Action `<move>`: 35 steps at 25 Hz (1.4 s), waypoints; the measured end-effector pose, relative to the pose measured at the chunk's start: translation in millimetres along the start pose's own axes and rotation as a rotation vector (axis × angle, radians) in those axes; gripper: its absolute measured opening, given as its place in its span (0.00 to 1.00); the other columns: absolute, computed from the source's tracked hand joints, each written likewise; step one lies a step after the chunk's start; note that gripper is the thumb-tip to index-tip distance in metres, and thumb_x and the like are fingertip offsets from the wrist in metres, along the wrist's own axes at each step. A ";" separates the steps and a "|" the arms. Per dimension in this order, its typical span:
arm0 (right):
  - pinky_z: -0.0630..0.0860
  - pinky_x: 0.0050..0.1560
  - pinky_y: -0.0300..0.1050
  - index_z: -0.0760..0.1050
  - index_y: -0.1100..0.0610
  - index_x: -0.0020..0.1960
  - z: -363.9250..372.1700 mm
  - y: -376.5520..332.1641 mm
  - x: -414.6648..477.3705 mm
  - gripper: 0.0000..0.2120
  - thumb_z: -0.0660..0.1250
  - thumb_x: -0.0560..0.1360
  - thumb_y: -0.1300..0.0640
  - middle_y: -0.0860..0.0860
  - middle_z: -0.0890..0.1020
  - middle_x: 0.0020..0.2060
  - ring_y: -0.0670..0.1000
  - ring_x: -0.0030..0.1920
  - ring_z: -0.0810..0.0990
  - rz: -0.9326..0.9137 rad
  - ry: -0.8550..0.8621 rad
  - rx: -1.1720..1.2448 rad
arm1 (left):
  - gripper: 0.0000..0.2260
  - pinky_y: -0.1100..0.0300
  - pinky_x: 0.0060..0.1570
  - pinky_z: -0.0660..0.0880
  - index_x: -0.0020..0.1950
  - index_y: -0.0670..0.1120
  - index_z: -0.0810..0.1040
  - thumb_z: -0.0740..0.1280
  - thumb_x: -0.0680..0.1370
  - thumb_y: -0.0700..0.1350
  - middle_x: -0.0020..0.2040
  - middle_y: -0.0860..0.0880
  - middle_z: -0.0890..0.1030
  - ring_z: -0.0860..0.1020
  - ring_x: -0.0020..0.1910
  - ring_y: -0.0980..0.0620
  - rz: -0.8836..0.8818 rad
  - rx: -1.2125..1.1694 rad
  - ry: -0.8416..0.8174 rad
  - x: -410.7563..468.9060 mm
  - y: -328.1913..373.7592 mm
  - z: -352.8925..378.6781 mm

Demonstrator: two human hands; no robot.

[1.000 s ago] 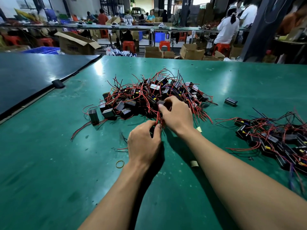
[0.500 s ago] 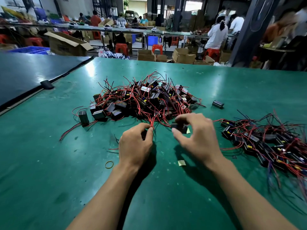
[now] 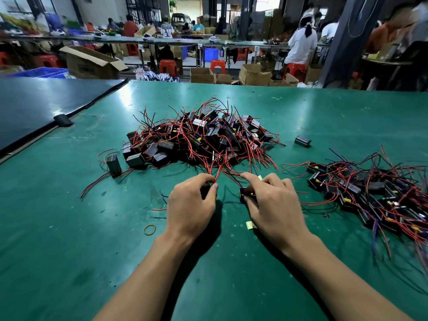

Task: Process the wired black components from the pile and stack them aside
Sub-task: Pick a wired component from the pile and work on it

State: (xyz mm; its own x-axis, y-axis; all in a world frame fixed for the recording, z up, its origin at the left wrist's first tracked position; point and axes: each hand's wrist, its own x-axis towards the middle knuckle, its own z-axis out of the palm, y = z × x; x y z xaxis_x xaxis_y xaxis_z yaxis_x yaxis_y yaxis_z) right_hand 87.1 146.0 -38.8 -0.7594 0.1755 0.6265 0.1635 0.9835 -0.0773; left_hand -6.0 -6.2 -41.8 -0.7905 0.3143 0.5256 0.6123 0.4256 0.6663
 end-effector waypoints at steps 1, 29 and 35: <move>0.76 0.42 0.51 0.81 0.55 0.59 0.2 1.5 -0.1 0.23 0.80 0.65 0.57 0.52 0.83 0.38 0.57 0.41 0.78 0.012 -0.017 0.001 | 0.06 0.52 0.46 0.79 0.51 0.47 0.84 0.71 0.75 0.44 0.45 0.51 0.85 0.83 0.44 0.50 0.006 -0.002 -0.005 0.0 0.6 -0.2; 0.67 0.50 0.50 0.83 0.52 0.51 4.2 25.8 -1.2 0.06 0.70 0.77 0.51 0.49 0.82 0.44 0.56 0.49 0.79 0.258 -0.112 0.175 | 0.20 0.57 0.37 0.83 0.61 0.39 0.74 0.55 0.75 0.22 0.50 0.34 0.82 0.83 0.42 0.39 -0.784 -0.724 -0.601 11.8 31.7 -30.0; 0.70 0.53 0.51 0.83 0.51 0.51 4.1 19.1 -1.4 0.05 0.71 0.76 0.52 0.49 0.82 0.45 0.54 0.49 0.80 0.223 -0.138 0.250 | 0.15 0.63 0.44 0.74 0.55 0.49 0.83 0.70 0.72 0.35 0.48 0.51 0.81 0.78 0.41 0.51 0.030 -0.065 -0.578 -4.8 28.3 -7.8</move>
State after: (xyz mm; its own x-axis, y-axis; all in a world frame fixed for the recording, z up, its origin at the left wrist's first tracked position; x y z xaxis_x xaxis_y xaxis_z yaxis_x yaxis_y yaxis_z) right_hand 88.7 164.7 -44.4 -0.8030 0.3747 0.4635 0.1887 0.8975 -0.3986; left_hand 15.2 -2.3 -21.4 -0.6415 0.7450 0.1829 0.6194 0.3624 0.6964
